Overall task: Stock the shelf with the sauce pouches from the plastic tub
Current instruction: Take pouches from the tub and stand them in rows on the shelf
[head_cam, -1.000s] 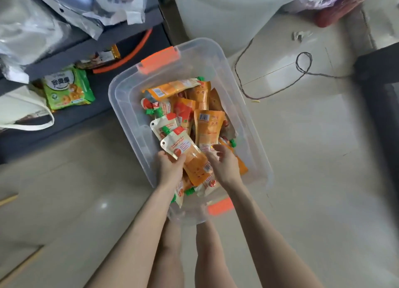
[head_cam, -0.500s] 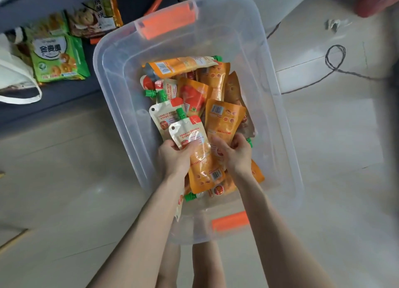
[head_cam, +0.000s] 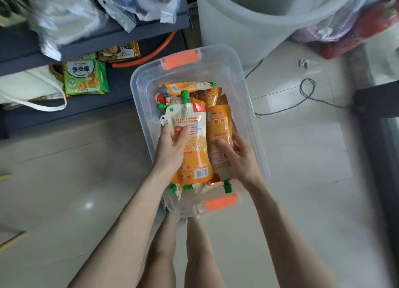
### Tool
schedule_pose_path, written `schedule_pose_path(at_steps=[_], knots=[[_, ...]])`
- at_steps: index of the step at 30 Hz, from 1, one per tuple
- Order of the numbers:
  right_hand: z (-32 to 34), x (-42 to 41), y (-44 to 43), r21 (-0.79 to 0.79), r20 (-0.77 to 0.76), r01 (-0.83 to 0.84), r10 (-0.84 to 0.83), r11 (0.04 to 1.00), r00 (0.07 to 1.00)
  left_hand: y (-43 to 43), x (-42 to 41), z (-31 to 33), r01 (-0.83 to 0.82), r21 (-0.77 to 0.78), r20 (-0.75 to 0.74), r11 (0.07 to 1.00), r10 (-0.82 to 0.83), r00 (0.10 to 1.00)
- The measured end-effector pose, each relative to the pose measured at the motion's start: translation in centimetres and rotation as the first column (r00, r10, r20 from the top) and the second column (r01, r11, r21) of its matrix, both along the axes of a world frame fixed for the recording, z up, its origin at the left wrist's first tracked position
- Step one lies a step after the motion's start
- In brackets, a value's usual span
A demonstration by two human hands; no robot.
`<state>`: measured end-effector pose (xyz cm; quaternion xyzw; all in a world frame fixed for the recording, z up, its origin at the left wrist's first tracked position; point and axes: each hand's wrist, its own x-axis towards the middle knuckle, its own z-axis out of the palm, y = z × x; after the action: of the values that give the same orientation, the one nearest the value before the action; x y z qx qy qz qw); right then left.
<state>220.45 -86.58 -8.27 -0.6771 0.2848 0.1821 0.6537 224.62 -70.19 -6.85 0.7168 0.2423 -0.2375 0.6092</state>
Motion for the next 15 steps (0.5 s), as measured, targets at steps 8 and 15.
schedule_pose_path(at_steps=[8, 15], knots=[[15.0, -1.7, 1.9, 0.107, 0.08, -0.264, 0.257, 0.959, 0.963, 5.8, -2.1, 14.5, 0.159, -0.101, 0.053, 0.982, -0.154, 0.987], [25.1, -2.4, 6.9, -0.046, 0.148, -0.554, 0.554, 0.831, 0.819, 14.0, -5.0, 25.0, 0.128, -0.006, 0.194, 0.992, -0.124, 0.973]])
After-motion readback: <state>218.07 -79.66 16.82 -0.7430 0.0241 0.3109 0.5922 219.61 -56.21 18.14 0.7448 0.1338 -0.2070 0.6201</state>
